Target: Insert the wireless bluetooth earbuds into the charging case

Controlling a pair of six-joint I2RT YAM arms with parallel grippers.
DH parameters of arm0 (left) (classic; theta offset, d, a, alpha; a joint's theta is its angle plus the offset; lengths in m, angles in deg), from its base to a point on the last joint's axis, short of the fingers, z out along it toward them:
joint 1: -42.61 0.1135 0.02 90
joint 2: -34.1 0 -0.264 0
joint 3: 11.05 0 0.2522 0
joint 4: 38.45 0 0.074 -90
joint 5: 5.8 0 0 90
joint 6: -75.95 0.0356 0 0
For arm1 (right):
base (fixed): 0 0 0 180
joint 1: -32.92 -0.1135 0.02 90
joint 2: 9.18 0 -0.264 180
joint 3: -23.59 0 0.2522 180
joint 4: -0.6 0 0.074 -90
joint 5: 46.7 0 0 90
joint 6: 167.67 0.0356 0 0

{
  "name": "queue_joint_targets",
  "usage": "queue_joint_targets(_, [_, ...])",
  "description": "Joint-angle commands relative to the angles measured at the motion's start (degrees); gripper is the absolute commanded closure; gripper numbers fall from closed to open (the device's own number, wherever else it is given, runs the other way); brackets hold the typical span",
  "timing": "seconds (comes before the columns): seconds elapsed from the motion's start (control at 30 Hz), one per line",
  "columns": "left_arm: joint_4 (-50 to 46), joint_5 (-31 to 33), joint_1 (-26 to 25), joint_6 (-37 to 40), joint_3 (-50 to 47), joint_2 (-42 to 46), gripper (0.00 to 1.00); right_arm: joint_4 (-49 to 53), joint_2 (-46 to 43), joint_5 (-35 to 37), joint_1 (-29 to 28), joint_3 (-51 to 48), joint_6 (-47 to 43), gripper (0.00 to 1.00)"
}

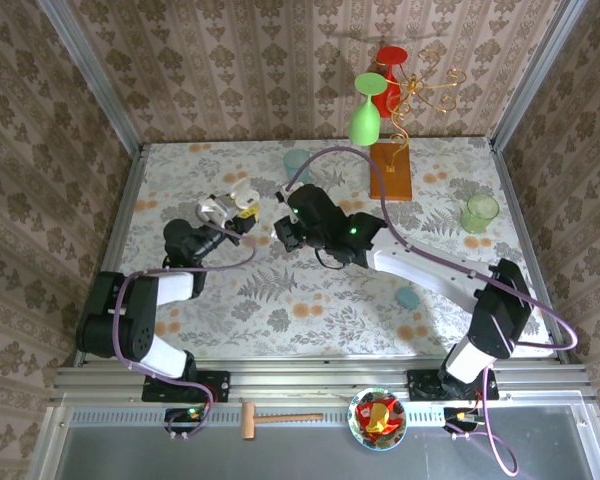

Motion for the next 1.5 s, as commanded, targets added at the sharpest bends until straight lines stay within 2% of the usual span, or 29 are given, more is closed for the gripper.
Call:
queue_joint_targets(0.0, [1.57,-3.38,-1.96,3.34,-0.81,0.63,0.76,0.45,-1.26,1.39,-0.15,2.86,-2.32,0.86])
queue_joint_targets(0.27, [1.55,-4.89,-5.36,4.18,-1.13,0.5,0.76,-1.12,1.44,-1.66,-0.15,7.58,-2.63,0.86])
queue_joint_targets(0.67, [1.56,-6.55,-6.82,4.1,-1.3,1.03,0.76,1.19,7.8,-1.53,-0.04,13.28,-3.96,0.86])
queue_joint_targets(1.23, [1.56,-3.34,-6.59,4.63,-0.94,0.87,0.76,2.8,8.0,2.68,0.01,11.31,-4.55,0.86])
queue_joint_targets(1.47, [1.58,-3.45,-6.71,4.09,-0.24,1.13,0.76,3.48,9.32,1.72,0.0,11.59,-4.48,0.86])
